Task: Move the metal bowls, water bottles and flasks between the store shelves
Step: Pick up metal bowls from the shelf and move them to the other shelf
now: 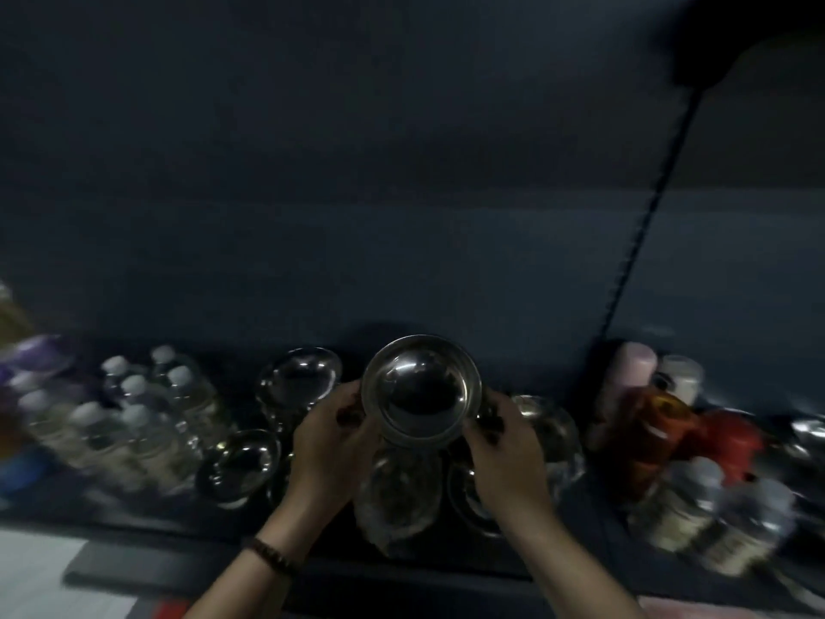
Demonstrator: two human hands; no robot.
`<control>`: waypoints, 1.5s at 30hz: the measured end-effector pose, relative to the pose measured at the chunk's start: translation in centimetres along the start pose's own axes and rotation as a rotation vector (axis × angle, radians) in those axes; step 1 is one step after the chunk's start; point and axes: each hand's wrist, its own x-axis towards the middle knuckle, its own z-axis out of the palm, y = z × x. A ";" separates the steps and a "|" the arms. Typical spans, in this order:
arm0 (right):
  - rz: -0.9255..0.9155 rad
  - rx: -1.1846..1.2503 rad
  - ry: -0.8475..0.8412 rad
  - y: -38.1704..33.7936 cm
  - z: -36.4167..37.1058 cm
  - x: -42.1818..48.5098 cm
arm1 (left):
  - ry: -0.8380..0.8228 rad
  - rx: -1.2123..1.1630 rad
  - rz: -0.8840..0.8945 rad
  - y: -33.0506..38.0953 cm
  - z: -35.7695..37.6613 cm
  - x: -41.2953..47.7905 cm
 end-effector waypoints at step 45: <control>-0.153 -0.389 -0.311 -1.1 4.9 -0.3 | -0.141 0.469 0.350 -3.1 -2.3 1.4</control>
